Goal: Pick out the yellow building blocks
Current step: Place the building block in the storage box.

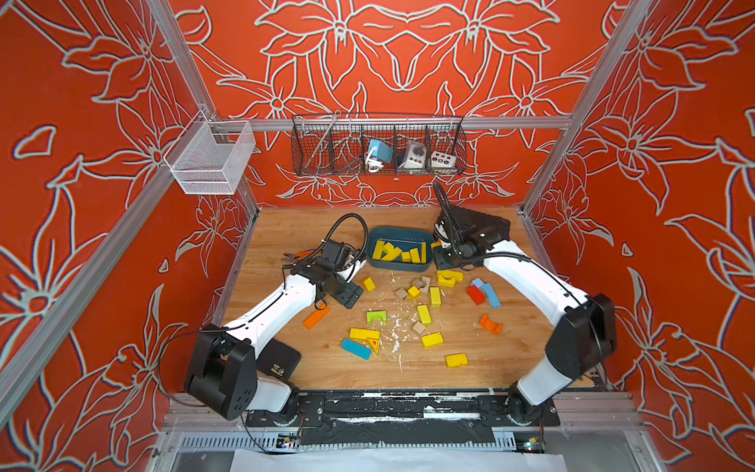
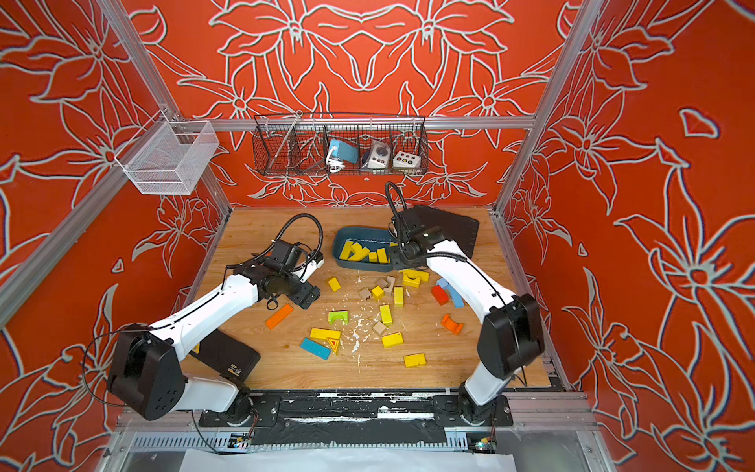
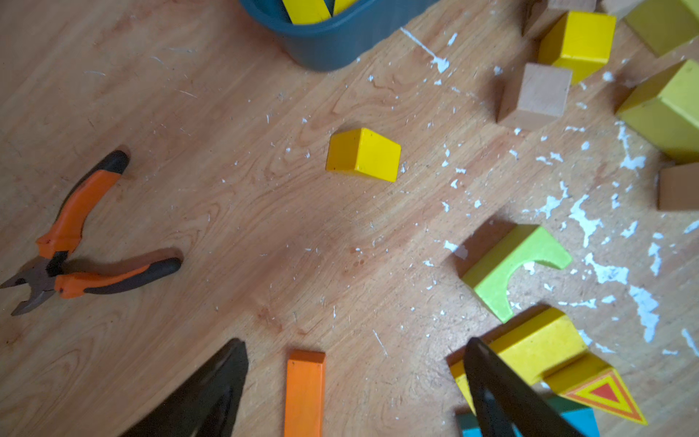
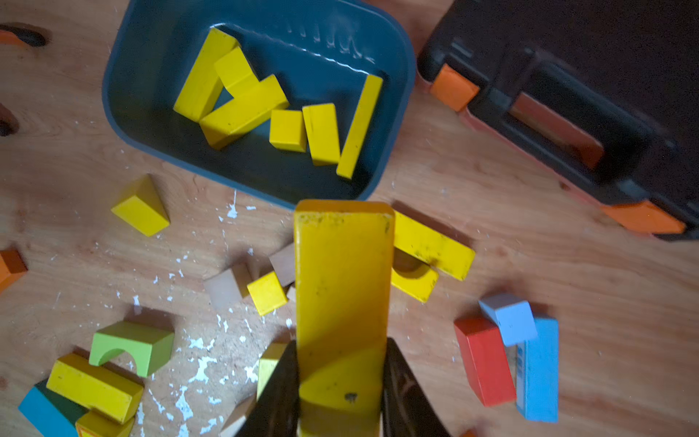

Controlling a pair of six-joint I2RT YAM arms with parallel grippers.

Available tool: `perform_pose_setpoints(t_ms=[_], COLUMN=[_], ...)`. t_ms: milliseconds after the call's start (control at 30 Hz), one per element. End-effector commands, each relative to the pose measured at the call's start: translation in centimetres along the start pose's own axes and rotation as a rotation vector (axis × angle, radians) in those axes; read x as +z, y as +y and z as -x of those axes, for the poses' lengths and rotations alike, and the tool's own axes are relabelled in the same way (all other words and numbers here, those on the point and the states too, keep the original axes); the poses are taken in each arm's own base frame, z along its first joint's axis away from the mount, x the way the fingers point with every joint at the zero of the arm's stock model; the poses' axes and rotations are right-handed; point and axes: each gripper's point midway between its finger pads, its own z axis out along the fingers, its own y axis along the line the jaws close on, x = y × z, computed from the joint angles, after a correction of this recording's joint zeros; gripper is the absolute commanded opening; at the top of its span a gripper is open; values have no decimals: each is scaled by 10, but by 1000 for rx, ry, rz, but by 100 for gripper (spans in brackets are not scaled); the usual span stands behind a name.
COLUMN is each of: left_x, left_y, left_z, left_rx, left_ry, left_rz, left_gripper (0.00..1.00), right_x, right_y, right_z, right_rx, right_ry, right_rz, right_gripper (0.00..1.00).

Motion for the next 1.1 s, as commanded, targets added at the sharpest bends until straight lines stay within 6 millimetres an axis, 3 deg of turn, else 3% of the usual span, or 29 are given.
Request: perform_pose_setpoints(t_ms=[0, 267, 500, 833, 1067], left_x=[-5, 10, 28, 66, 87], left_y=[4, 1, 5, -3, 0], left_z=[-1, -2, 6, 36, 53], left_rx=[16, -35, -95, -266, -357], left_ry=[-13, 24, 45, 99, 126], left_rz=[21, -4, 0, -108, -111], left_gripper=[91, 91, 91, 91, 91], right_x=[21, 79, 127, 135, 128], right_y=[10, 27, 24, 15, 9], right_z=[21, 68, 65, 55, 51], right_rx=[-37, -45, -68, -84, -90], right_ry=[10, 15, 93, 113, 111], right_rz=[37, 58, 21, -25, -48], right_gripper=[21, 23, 25, 34, 49])
